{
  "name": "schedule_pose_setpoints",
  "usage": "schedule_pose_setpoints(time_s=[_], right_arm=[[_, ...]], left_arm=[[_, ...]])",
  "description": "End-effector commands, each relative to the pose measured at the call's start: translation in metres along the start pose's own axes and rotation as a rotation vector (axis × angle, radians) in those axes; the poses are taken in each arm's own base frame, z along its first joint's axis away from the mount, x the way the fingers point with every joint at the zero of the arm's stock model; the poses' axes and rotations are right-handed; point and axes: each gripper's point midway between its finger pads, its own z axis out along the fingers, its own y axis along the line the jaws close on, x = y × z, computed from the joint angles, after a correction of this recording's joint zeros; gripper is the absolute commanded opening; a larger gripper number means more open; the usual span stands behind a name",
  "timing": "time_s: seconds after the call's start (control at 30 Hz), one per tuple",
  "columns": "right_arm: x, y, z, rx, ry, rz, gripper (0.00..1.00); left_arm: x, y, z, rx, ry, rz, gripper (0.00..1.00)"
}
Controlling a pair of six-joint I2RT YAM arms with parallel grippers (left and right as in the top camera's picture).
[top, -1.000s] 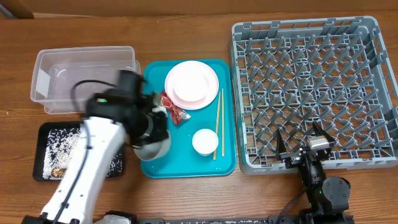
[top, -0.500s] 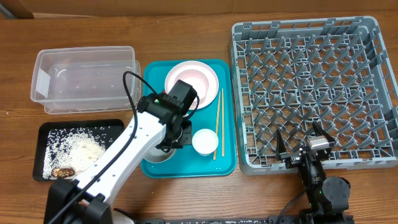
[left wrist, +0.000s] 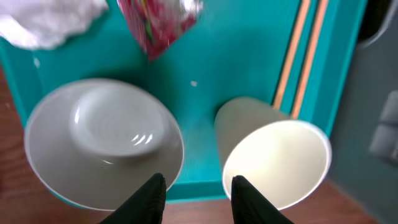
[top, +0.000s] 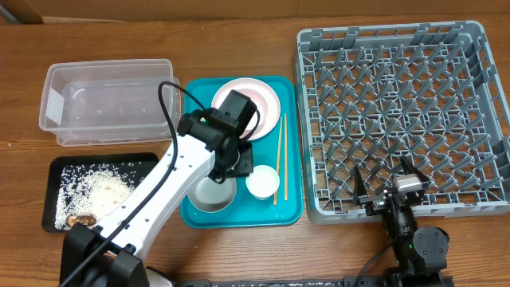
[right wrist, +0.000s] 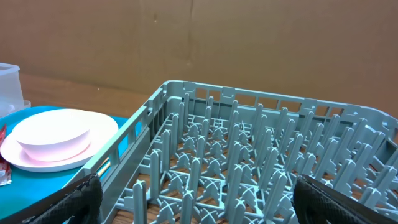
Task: Sort waste into correct bins and load items into the dishwasher
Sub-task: 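Carry the emptied bowl back and set it on the teal tray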
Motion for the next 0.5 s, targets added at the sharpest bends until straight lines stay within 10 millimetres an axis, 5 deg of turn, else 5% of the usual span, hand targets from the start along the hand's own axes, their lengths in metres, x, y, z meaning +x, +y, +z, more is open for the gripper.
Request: schedule_pose_setpoints(time_s=[0.0, 0.47], right_arm=[[0.001, 0.001, 0.000, -0.003, -0.009, -0.004, 1.00], [0.001, 0.001, 0.000, -0.003, -0.009, -0.004, 1.00]], left_arm=[[-0.029, 0.010, -0.017, -0.072, -0.123, -0.017, 0.39], [-0.050, 0.063, 0.001, -0.269, -0.132, -0.082, 0.38]])
